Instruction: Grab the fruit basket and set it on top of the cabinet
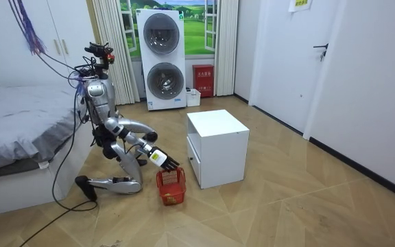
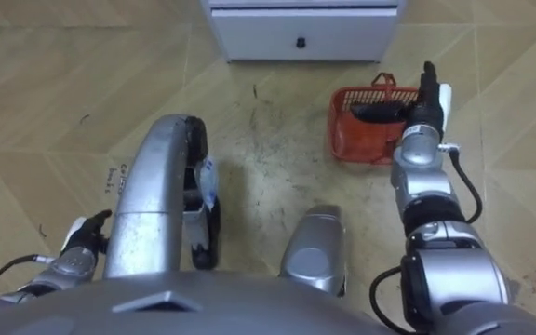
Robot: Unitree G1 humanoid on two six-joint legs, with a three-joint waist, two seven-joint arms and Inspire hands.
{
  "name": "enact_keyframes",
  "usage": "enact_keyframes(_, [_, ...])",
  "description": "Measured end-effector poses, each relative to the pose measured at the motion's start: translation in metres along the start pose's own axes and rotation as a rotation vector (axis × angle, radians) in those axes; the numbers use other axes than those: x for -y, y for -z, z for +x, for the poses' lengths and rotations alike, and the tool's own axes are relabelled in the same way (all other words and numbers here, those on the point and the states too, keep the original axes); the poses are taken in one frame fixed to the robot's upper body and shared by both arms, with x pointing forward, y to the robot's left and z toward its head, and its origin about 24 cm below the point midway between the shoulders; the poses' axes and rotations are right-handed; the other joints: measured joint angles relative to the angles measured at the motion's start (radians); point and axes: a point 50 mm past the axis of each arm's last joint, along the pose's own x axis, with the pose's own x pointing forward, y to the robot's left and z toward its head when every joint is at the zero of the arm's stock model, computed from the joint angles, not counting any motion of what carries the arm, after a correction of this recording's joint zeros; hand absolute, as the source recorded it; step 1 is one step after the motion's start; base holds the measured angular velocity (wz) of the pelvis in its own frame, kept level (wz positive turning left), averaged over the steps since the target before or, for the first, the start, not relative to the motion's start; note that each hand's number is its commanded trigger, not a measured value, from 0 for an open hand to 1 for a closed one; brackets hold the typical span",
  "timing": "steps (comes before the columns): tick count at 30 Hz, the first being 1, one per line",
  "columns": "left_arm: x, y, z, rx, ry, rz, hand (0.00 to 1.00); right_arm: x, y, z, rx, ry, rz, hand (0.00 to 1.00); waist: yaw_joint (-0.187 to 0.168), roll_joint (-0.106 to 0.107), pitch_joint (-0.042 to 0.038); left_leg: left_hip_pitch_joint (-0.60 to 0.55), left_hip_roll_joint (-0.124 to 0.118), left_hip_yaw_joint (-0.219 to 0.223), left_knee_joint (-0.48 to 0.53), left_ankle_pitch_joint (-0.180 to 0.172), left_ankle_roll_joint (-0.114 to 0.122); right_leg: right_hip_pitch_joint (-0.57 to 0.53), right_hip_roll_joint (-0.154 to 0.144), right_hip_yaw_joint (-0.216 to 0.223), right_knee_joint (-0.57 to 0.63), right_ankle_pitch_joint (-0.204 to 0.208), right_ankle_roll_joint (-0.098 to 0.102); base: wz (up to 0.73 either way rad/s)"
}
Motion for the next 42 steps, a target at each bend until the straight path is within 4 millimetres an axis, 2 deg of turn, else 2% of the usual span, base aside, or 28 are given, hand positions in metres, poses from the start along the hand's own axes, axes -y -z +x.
enact_keyframes(4, [0.002,0.005,-0.001,-0.008,0.017,0.0,0.0,-0.001,-0.005,0.0,0.019,-0.007,0.005,0.0,0.0,-0.002,-0.0016,-0.01,0.002,0.001,-0.001,0.001,-0.001,-0.029,0.003,0.019,0.01,0.0,0.001,-0.1])
enact_keyframes(8, [0.003,0.011,-0.003,-0.016,0.021,0.001,0.0,-0.003,-0.006,0.0,0.026,-0.02,0.002,0.0,0.001,-0.002,-0.0022,-0.018,0.001,-0.001,-0.008,0.001,-0.002,-0.036,0.006,0.016,0.015,-0.001,0.002,0.06])
enact_keyframes(9, [0.004,0.014,-0.004,-0.02,0.023,0.001,0.0,-0.003,-0.007,0.0,0.028,-0.02,0.002,0.0,0.002,-0.004,-0.0057,-0.026,0.0,-0.001,-0.013,0.002,-0.003,-0.045,0.005,0.016,0.02,-0.001,0.002,0.13])
enact_keyframes(12, [0.008,0.023,-0.006,-0.043,0.035,0.001,0.0,-0.004,-0.008,0.0,0.033,-0.024,-0.002,0.0,0.004,-0.005,-0.0062,-0.033,0.0,-0.002,-0.019,0.006,-0.012,-0.051,0.005,0.011,0.027,-0.003,0.006,0.07])
enact_keyframes(13, [0.01,0.026,-0.007,-0.049,0.043,0.006,0.0,-0.004,-0.008,0.0,0.034,-0.024,-0.003,0.0,0.011,-0.002,-0.0098,-0.041,0.002,-0.002,-0.02,0.006,-0.012,-0.062,0.007,0.014,0.033,-0.003,0.006,0.0])
enact_keyframes(16, [0.012,0.029,-0.008,-0.056,0.049,0.01,0.0,-0.002,-0.006,0.0,0.022,-0.019,-0.01,0.0,0.026,0.001,-0.0097,-0.053,0.003,0.002,-0.029,0.008,-0.017,-0.078,0.004,0.016,0.042,-0.004,0.007,0.06])
enact_keyframes(19, [0.014,0.03,-0.009,-0.057,0.056,0.019,0.0,0.003,0.0,0.002,-0.008,-0.008,-0.01,0.0,0.031,0.012,-0.0087,-0.063,0.011,0.013,-0.038,0.003,-0.041,-0.097,-0.003,0.018,0.052,-0.004,0.008,0.11])
enact_keyframes(22, [0.013,0.03,-0.009,-0.061,0.052,-0.004,0.0,0.01,0.006,0.003,-0.046,0.009,-0.003,0.0,0.033,0.028,-0.0063,-0.084,0.024,0.028,-0.042,0.004,-0.044,-0.126,-0.006,0.02,0.063,-0.006,0.012,0.03])
enact_keyframes(26, [0.011,0.028,-0.008,-0.059,0.045,-0.035,0.0,0.015,0.012,0.003,-0.082,0.023,0.016,0.0,0.035,0.027,-0.0061,-0.092,0.024,0.038,-0.052,0.007,-0.05,-0.142,-0.017,0.023,0.067,-0.006,0.012,0.02])
enact_keyframes(33, [0.011,0.027,-0.008,-0.057,0.045,-0.037,0.0,0.027,0.008,0.009,-0.094,0.044,0.029,0.0,0.061,0.025,-0.0028,-0.092,0.034,0.04,-0.054,0.007,-0.05,-0.15,-0.01,0.031,0.067,-0.007,0.013,-0.01])
enact_keyframes(42, [0.013,0.029,-0.008,-0.077,0.067,-0.069,0.0,0.042,0.008,0.013,-0.131,0.066,0.096,0.0,0.087,0.042,-0.004,-0.116,0.037,0.042,-0.054,0.009,-0.055,-0.178,-0.007,0.031,0.074,-0.008,0.017,0.0])
